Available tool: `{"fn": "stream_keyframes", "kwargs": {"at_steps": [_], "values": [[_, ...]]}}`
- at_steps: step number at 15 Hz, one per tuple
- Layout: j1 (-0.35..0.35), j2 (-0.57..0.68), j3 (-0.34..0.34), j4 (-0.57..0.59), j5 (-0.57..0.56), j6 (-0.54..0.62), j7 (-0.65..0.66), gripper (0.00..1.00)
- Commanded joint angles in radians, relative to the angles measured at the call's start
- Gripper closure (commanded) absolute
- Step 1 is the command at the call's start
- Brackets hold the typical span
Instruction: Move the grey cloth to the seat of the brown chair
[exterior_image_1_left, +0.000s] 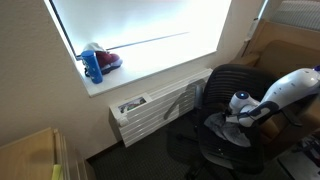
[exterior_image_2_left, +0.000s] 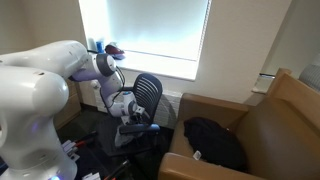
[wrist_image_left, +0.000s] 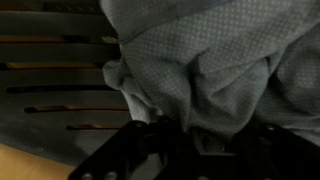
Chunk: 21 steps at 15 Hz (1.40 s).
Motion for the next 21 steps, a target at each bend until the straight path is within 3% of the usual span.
{"fn": "stream_keyframes", "kwargs": {"at_steps": [1, 2, 4, 7, 11, 14, 16, 17, 18, 21], "values": [[-0.105, -0.003, 0.103, 0.109, 0.0, -0.124, -0.123, 0.91], [-0.127, -0.059, 0.138, 0.067, -0.007, -0.13, -0.174, 0.97], [-0.133, -0.143, 0.155, -0.009, -0.012, -0.103, -0.213, 1.0], [-0.081, -0.291, 0.106, -0.167, -0.013, 0.038, -0.189, 0.97], [-0.021, -0.435, 0.051, -0.327, 0.043, 0.281, -0.208, 0.97], [-0.021, -0.538, 0.085, -0.48, 0.127, 0.512, -0.262, 0.97], [-0.011, -0.595, 0.1, -0.584, 0.242, 0.681, -0.306, 0.97], [0.029, -0.623, 0.069, -0.482, 0.342, 0.567, -0.332, 0.97], [0.081, -0.653, -0.002, -0.533, 0.291, 0.589, -0.2, 0.97], [0.194, -0.759, -0.119, -0.564, 0.391, 0.543, -0.149, 0.97]]}}
